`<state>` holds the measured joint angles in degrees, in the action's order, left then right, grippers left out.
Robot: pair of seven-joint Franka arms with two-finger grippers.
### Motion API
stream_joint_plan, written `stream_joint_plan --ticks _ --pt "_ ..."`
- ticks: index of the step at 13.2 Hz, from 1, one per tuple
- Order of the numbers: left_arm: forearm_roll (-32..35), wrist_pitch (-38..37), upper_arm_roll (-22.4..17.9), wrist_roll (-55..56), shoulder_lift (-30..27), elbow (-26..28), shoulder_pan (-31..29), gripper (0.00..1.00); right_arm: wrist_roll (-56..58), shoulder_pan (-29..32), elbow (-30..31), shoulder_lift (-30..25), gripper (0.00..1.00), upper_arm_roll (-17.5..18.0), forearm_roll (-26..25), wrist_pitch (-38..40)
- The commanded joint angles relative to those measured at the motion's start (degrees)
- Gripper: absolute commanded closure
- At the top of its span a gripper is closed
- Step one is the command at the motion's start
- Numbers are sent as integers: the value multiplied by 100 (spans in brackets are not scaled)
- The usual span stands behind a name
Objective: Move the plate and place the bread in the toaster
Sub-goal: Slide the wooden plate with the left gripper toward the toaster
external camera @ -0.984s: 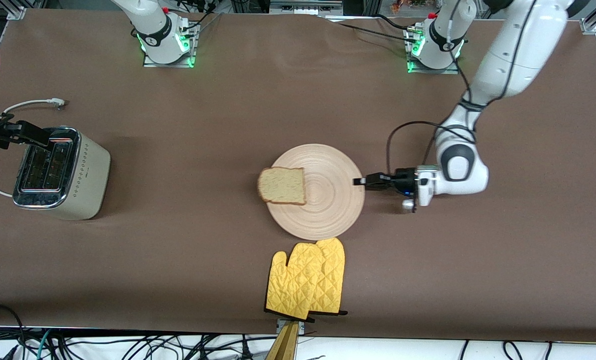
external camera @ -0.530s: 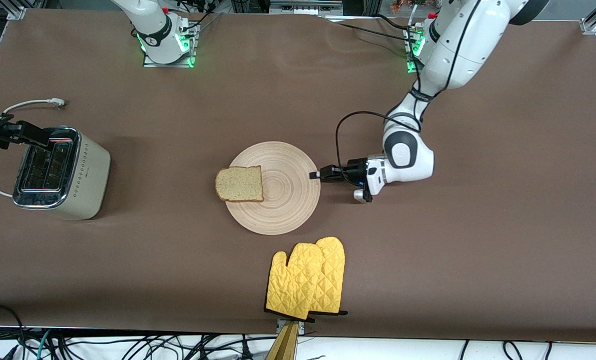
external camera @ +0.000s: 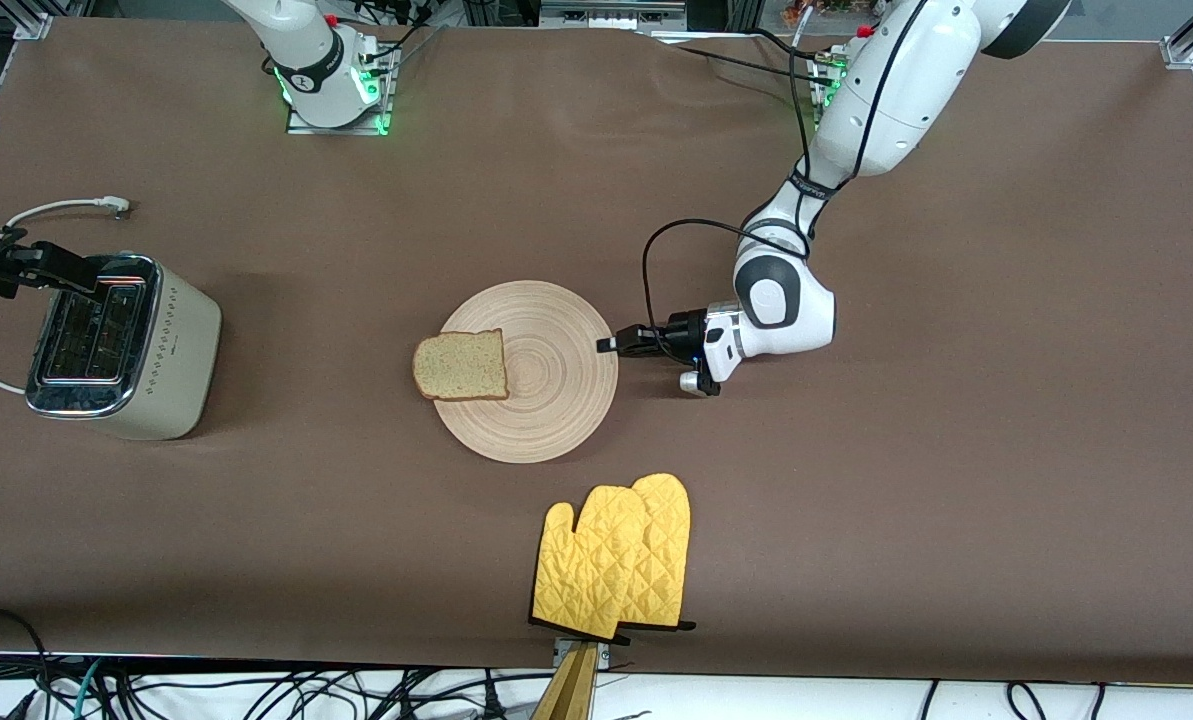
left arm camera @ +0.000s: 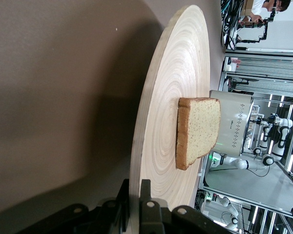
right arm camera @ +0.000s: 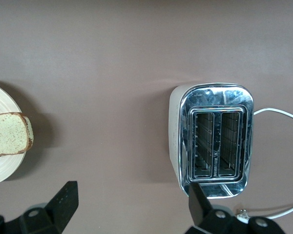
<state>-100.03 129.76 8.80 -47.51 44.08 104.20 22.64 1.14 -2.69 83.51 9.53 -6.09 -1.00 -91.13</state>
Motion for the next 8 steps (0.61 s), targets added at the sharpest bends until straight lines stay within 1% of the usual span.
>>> stream_joint_plan --ticks 1,3,4,5,6,8 --pt "-201 -73 -115 -4 30 -146 100 96 62 23 -116 40 0 29 -32 51" --pt "-210 -73 -133 -21 30 -146 118 85 27 -21 -81 49 0 38 -24 43" --pt "-201 -73 -133 -30 30 -146 118 81 1 -39 -89 84 0 55 -49 95" --pt "-201 -73 -142 -48 30 -146 118 75 -17 -65 -63 102 0 64 -67 61" --pt "-210 -73 -159 -65 21 -137 118 65 -17 -65 -63 102 0 64 -32 60" --pt "-219 -73 -177 -65 13 -111 118 59 -9 -117 -63 102 0 81 -50 104"
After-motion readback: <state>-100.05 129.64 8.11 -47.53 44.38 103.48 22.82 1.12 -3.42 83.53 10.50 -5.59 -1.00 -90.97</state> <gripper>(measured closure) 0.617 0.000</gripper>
